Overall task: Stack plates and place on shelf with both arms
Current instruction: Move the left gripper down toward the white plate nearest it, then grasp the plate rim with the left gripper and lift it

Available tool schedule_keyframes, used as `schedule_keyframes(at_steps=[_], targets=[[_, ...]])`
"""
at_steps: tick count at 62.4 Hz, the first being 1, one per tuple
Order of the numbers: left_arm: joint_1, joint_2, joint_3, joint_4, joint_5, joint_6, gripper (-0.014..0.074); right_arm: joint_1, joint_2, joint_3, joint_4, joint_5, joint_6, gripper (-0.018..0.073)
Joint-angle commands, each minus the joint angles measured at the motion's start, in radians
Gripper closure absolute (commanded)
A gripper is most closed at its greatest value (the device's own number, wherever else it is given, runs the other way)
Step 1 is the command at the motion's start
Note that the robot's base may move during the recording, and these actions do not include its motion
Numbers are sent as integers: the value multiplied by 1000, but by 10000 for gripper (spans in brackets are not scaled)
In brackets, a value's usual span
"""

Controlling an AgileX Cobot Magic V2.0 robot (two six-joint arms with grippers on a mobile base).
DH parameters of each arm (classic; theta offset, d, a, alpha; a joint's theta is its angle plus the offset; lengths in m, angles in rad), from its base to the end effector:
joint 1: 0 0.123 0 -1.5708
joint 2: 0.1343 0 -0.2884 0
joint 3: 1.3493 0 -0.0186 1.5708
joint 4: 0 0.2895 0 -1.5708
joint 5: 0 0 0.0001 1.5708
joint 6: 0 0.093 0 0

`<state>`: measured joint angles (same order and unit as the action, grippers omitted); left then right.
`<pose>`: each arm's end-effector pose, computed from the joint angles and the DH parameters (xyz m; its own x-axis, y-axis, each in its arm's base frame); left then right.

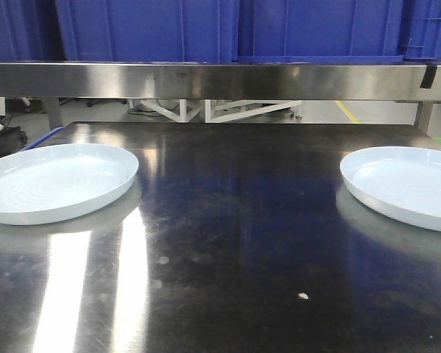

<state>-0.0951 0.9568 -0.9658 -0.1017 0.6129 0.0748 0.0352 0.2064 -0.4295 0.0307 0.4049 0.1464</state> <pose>0.2325 -0.0276 0.3794 -0.4909 0.0383 -0.8704 0.1413 0.9893 -0.0361 0.0906 0.0043 0.3166 -0.1010 0.1703 -0.9802 -0.0301 0.9843 0.1741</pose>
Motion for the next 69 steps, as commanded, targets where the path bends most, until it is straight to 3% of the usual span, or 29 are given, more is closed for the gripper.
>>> schedule_keyframes(at_steps=[1,19,43,48,52,56,61,65,69], targets=[[-26,-12,-40,-17,-80,-4,507,-6,158,-150,-40,-39,-14,503],[-34,-12,-40,-45,-46,-6,507,-6,515,-351,-38,-44,-14,503],[-34,-9,-40,-45,-43,-6,505,-6,602,-351,-15,-130,-9,503],[-34,-9,-40,-45,-43,-6,468,-6,616,-351,-9,-114,-9,501],[-34,-9,-40,-45,-43,-6,383,-6,621,-351,-9,-93,-9,493],[-34,-8,-40,-45,-40,-6,253,-6,625,-351,-9,-72,-9,435],[-34,3,-40,-45,-40,-19,68,-6,626,-351,-9,-51,-9,259],[-34,20,-40,-45,-38,-53,15,-6,626,-351,-9,-38,-9,110],[-34,51,-40,-45,-35,-84,14,-6,626,-351,-9,-28,-9,16]])
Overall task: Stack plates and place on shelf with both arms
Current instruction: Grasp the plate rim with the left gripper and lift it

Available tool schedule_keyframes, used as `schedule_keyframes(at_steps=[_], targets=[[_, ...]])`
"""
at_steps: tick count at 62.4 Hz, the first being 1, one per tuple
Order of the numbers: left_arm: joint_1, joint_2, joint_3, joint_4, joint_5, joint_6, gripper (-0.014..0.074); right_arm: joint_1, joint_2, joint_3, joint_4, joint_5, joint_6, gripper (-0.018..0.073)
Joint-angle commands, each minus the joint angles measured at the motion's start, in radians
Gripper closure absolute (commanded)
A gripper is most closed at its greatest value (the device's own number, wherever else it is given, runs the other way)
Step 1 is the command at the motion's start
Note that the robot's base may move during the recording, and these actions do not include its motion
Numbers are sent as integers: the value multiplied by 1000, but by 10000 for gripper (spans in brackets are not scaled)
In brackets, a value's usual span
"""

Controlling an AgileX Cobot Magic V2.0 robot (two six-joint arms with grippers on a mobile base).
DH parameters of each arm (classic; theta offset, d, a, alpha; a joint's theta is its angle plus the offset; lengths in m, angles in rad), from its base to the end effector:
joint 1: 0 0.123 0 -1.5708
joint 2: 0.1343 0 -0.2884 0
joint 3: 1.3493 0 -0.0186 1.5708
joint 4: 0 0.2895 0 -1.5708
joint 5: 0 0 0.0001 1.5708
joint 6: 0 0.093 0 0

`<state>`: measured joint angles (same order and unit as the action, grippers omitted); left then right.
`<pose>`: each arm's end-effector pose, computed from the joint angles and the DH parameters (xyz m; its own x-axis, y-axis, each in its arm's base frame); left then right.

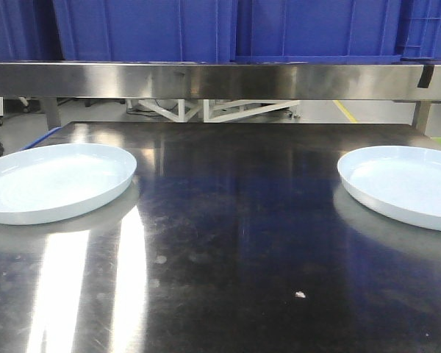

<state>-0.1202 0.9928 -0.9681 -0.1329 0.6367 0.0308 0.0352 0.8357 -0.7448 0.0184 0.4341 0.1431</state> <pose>0.2393 -0.0363 0.3700 -0.5483 -0.0103 -0.8362 0.1440 0.9838 -0.1066 0.2106 0.0081 0.3389 -0.4249 0.1442 -0.8937 0.0258 0.9887 0.1473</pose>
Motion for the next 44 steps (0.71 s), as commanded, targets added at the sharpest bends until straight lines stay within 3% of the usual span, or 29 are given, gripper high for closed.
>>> schedule_keyframes(at_steps=[1,44], targets=[[-9,26,-38,-14,-58,-44,14,-6,-3,-36,3,-56,-6,8],[-5,463,-52,-27,-179,-66,14,-6,-3,-36,3,-42,-6,7]])
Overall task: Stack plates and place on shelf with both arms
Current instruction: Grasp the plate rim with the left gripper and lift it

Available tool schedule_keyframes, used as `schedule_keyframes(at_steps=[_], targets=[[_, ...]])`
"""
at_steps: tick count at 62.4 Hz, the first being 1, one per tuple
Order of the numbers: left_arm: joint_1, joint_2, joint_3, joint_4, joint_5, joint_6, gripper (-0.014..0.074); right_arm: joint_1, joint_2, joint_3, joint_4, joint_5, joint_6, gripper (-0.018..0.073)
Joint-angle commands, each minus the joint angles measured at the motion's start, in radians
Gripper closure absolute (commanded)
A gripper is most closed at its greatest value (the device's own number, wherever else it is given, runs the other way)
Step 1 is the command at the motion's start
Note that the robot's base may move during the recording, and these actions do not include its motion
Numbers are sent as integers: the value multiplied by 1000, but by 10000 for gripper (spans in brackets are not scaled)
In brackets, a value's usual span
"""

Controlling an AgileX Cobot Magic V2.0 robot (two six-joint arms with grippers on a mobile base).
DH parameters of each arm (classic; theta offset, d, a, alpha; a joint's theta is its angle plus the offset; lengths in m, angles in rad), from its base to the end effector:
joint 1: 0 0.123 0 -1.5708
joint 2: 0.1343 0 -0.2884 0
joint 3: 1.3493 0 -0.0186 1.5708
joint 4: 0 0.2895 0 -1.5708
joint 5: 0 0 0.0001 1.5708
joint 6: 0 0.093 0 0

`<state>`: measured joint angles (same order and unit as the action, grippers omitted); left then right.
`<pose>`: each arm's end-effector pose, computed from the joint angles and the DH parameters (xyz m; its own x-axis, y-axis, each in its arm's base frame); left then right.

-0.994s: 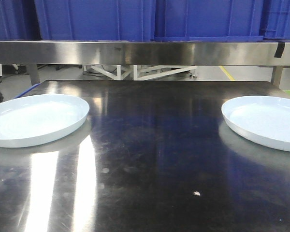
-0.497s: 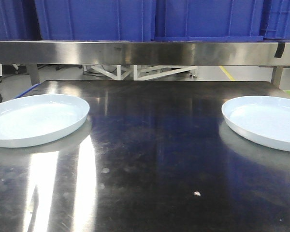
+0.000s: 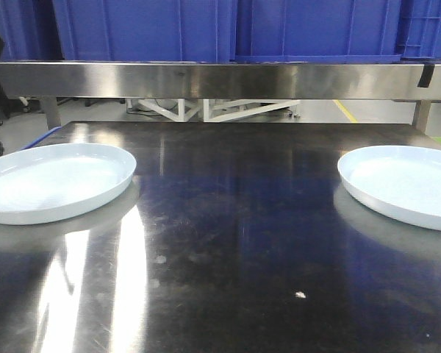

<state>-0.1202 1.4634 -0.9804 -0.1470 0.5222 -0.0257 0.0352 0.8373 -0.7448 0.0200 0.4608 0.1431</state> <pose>0.3354 -0.0474 0.2434 -0.8016 -0.0566 -0.5951 0.0420 0.9877 -0.1505 0.2098 0.0082 0.3363 -0.4502 0.1446 -0.8812 0.0294 0.9887 0.1472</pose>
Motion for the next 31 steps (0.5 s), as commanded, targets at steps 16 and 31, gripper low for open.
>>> schedule_keyframes(at_steps=[16,31], targets=[[14,43,-47,-13,-102,-9,14,-6,-2,-36,1,-66,-6,7],[44,82,-47,-13,-105,-9,14,-6,-2,-36,1,-65,-6,7]])
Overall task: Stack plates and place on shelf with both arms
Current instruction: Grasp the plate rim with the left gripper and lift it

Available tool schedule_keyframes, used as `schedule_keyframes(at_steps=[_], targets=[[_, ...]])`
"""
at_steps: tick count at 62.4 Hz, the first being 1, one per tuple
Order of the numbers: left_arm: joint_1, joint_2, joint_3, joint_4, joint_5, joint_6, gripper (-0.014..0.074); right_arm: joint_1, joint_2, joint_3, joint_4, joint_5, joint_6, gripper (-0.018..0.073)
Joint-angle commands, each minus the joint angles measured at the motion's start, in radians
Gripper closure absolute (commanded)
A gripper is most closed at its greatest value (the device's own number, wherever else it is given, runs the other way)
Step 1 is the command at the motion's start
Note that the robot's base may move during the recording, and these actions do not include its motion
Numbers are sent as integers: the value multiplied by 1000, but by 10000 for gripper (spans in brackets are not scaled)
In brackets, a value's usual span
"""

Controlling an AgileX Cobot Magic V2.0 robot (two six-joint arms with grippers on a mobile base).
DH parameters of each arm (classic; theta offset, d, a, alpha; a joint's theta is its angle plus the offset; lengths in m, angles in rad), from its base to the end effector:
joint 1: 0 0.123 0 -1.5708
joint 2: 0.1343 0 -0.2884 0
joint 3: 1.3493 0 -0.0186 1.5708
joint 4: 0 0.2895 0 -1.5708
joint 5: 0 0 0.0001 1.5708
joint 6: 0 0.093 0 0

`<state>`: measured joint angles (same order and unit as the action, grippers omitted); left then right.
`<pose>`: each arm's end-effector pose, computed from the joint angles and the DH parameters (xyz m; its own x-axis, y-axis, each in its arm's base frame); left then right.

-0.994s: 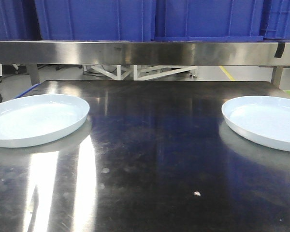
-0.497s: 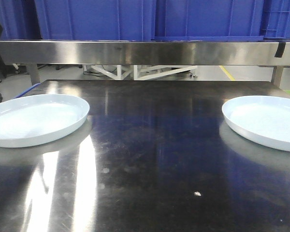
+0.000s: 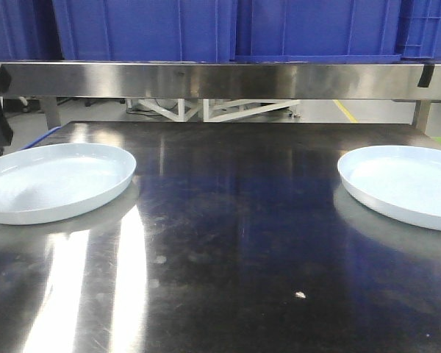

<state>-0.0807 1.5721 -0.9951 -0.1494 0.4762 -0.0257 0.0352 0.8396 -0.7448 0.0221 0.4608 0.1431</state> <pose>0.3545 -0.0351 0.2128 -0.8259 -0.0914 -0.5563 -0.0113 0.9893 -0.1457 0.2103 0.0083 0.3359 -0.4523 0.1463 -0.8798 0.0298 0.9884 0.1491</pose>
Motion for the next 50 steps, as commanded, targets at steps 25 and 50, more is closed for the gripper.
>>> schedule_keyframes(at_steps=[25,50], targets=[[4,46,-32,-10,-77,-9,14,-6,-4,-36,-1,-65,-6,7],[4,81,-32,-10,-98,-9,14,-6,-4,-36,-1,-65,-6,7]])
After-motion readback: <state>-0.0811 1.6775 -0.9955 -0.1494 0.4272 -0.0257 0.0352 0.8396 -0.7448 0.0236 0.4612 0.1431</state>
